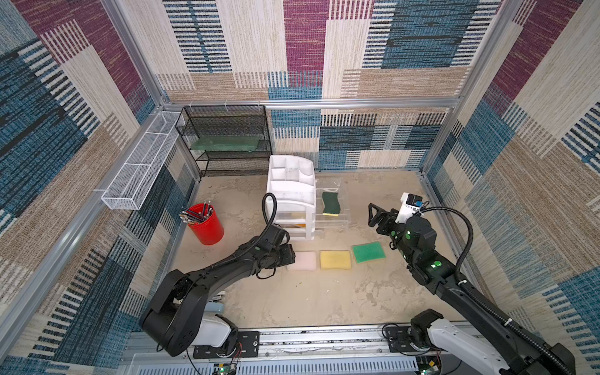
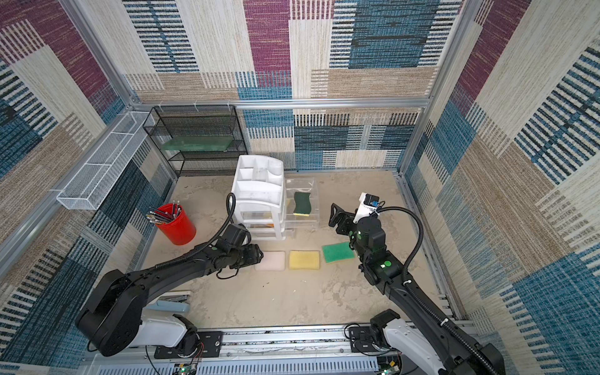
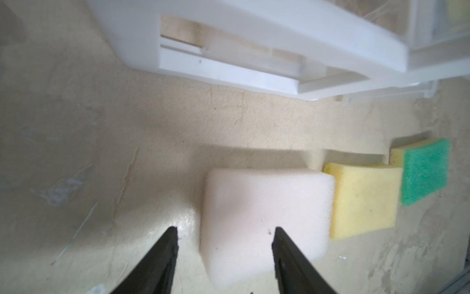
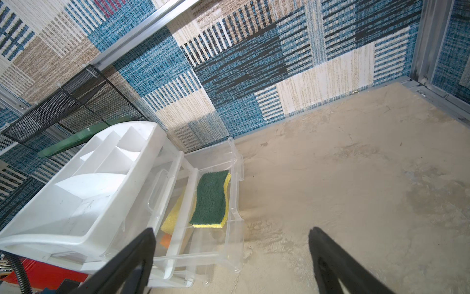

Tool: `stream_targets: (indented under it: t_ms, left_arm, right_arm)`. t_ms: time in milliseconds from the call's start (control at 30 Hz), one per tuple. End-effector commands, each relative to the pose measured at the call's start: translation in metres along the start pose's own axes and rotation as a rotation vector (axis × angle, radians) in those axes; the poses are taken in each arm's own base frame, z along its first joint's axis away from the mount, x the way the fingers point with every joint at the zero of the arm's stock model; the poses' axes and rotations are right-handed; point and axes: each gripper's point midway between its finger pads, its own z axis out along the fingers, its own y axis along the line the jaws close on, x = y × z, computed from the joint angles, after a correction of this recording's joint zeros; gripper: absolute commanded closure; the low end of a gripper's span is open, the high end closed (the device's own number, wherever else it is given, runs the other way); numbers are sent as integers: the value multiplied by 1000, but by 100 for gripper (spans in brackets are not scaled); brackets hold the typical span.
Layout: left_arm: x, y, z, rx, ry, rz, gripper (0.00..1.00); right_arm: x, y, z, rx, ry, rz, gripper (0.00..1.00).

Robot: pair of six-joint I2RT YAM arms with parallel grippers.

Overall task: Take the sponge out of the drawer
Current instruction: Place the sponge at the center of the board, then pick up the sponge from the drawer.

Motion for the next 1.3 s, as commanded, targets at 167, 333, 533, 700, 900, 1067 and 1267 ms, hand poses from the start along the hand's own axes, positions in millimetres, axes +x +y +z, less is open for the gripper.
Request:
stream_targets:
  t_ms: [167, 333, 533, 700, 900, 1067, 1267]
  left_arm:
    - [-12, -15, -47, 45, -50, 21, 11]
    - [-24, -54, -109, 198, -67, 46, 0]
    - [-37, -78, -182, 249, -86, 108, 0]
    - [-60, -83, -212, 161, -123, 230, 0]
    - [-84, -83, -214, 140, -260, 305, 0]
    - [-84, -72, -204, 171, -300, 276, 0]
    - [-78, -63, -186, 216, -259, 198, 1]
  right_arm:
    - [-4, 8, 10, -4, 14, -38, 5]
    - [1, 12, 23, 2, 45, -42, 5]
    - [10, 17, 36, 4, 79, -50, 5]
    - [17, 27, 53, 8, 131, -103, 5]
    - [37, 42, 89, 25, 252, -235, 5]
    - [55, 56, 123, 47, 354, -342, 5]
    - [79, 75, 144, 12, 428, -385, 3]
